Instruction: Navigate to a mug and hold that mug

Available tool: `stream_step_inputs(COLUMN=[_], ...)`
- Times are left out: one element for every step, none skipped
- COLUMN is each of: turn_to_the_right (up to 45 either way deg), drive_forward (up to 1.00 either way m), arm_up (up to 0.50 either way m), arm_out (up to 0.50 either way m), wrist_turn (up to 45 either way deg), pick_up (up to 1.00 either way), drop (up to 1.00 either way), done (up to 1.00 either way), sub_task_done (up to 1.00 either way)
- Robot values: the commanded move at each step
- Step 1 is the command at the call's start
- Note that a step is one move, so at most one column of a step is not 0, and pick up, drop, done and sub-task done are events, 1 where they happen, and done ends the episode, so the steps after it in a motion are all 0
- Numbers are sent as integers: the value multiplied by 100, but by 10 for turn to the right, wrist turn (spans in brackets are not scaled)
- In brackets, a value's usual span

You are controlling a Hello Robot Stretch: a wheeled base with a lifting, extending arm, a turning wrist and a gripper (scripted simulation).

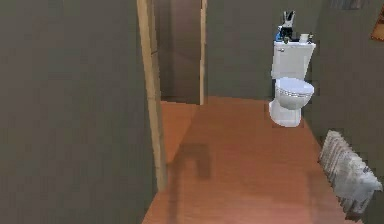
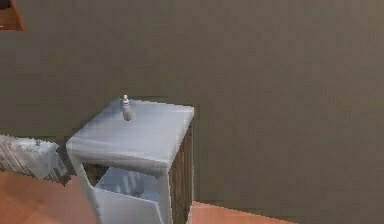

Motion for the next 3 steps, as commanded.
stream_step_inputs(turn_to_the_right=[150, 0, 0], drive_forward=[0, 100, 45], arm_up=[0, 0, 0], arm_out=[0, 0, 0], wrist_turn=[0, 0, 0], pick_up=[0, 0, 0], drop=[0, 0, 0], done=[0, 0, 0], sub_task_done=[0, 0, 0])
